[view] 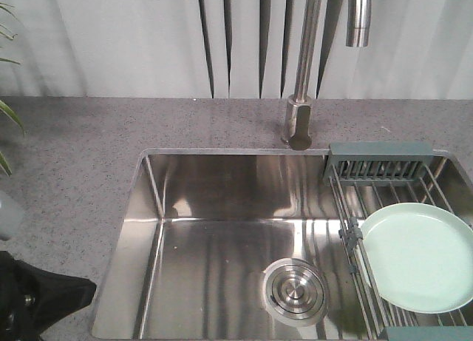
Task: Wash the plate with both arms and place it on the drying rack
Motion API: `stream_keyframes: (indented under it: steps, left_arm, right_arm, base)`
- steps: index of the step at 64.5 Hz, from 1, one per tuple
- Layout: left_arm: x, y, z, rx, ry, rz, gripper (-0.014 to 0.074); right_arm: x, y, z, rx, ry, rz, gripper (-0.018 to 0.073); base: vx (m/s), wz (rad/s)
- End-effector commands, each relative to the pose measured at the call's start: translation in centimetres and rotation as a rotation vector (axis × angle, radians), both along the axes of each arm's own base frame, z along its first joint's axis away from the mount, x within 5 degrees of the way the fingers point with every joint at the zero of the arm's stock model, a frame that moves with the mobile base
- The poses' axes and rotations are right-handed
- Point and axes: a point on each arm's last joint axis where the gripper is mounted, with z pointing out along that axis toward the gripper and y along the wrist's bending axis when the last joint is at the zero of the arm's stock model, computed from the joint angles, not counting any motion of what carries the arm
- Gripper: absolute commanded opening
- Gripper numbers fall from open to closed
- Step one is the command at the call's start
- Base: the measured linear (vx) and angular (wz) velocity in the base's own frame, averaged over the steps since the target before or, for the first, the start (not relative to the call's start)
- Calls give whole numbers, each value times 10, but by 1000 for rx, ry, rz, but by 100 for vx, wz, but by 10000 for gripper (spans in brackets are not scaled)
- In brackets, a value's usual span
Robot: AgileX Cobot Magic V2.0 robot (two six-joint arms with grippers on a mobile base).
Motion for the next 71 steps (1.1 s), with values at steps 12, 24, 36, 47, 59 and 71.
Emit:
stream_keyframes:
  steps: [12, 24, 36, 47, 59, 71]
  left_arm:
    - [8, -1, 9, -54, -111, 40, -6]
    - [11, 7, -26, -53, -216, 116, -6]
    - [-12, 26, -88, -58, -234, 198, -6]
    - [-35, 46, -122, -122, -388, 269, -6]
    - [-47, 54, -119, -161, -589, 248, -6]
    - [-50, 65, -116, -116, -683, 340, -6]
  right_arm:
    - [2, 0, 13, 7, -77, 0, -10]
    - [2, 0, 13, 10, -76, 0, -10]
    - [2, 0, 12, 10, -73, -2, -10]
    - [2, 0, 12, 10, -73, -2, -10]
    - [2, 0, 12, 10, -69, -1, -10]
    - [2, 0, 12, 9, -69, -2, -10]
  base:
    - [0, 0]
    - [0, 0]
    - [0, 0]
    - [0, 0]
    - [0, 0]
    - [0, 0]
